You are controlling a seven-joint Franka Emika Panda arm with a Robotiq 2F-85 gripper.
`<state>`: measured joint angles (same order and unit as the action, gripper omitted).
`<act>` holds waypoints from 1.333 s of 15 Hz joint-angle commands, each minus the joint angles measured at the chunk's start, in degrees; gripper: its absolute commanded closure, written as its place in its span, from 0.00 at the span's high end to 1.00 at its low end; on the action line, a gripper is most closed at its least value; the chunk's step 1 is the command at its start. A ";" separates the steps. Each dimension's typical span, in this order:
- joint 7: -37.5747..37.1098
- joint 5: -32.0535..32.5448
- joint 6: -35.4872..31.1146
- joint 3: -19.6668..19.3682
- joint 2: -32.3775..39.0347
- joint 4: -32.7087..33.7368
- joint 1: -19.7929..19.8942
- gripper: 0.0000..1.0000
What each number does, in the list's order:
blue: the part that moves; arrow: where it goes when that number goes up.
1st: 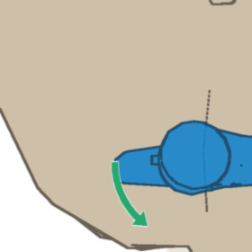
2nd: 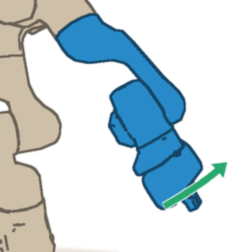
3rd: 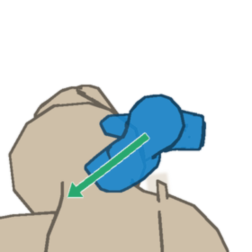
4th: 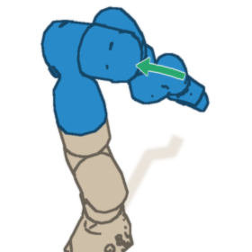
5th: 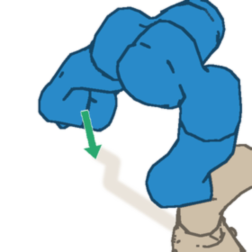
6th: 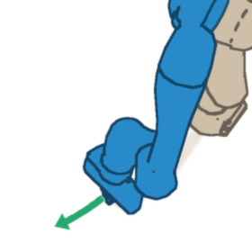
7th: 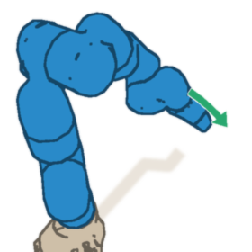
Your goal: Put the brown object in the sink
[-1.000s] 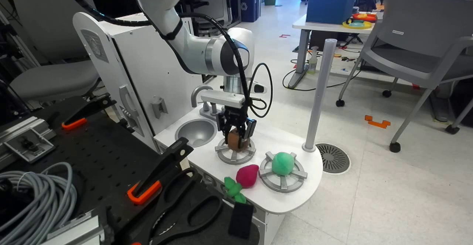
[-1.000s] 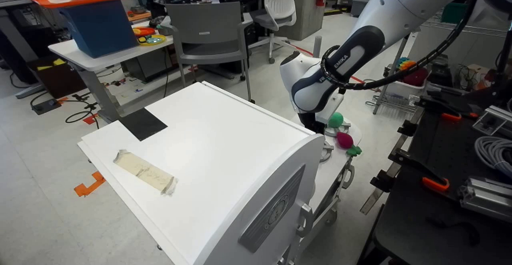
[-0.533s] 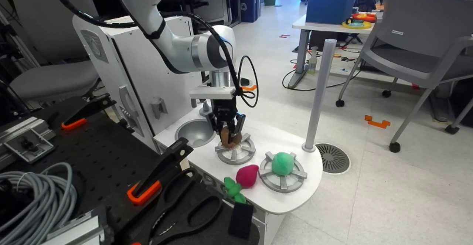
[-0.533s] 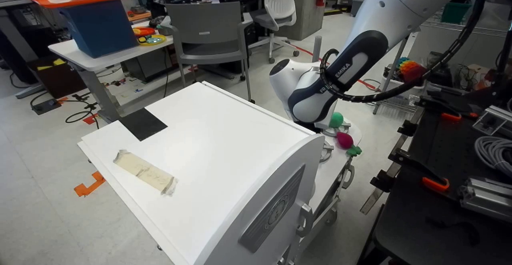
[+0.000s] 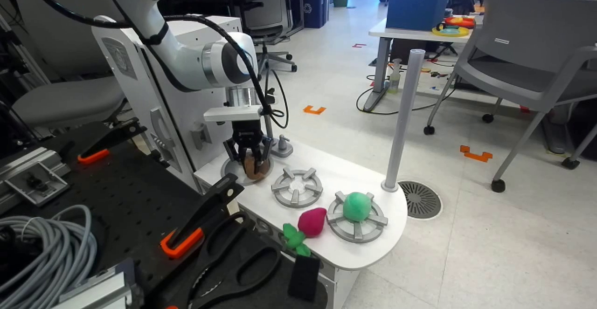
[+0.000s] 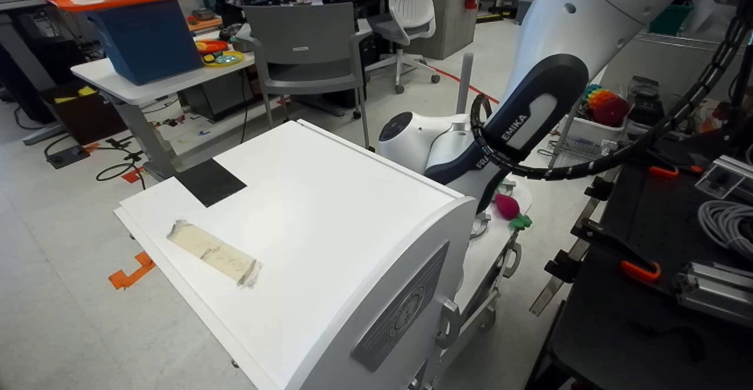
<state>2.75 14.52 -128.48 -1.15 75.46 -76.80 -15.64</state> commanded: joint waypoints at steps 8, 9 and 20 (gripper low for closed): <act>9.33 2.55 0.22 1.64 9.49 13.67 -0.41 0.07; 10.37 1.97 1.08 2.20 10.21 14.70 -0.01 0.07; 13.26 1.42 1.50 3.09 11.35 16.94 1.36 0.96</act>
<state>14.74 16.35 -127.86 1.26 84.87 -62.10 -15.18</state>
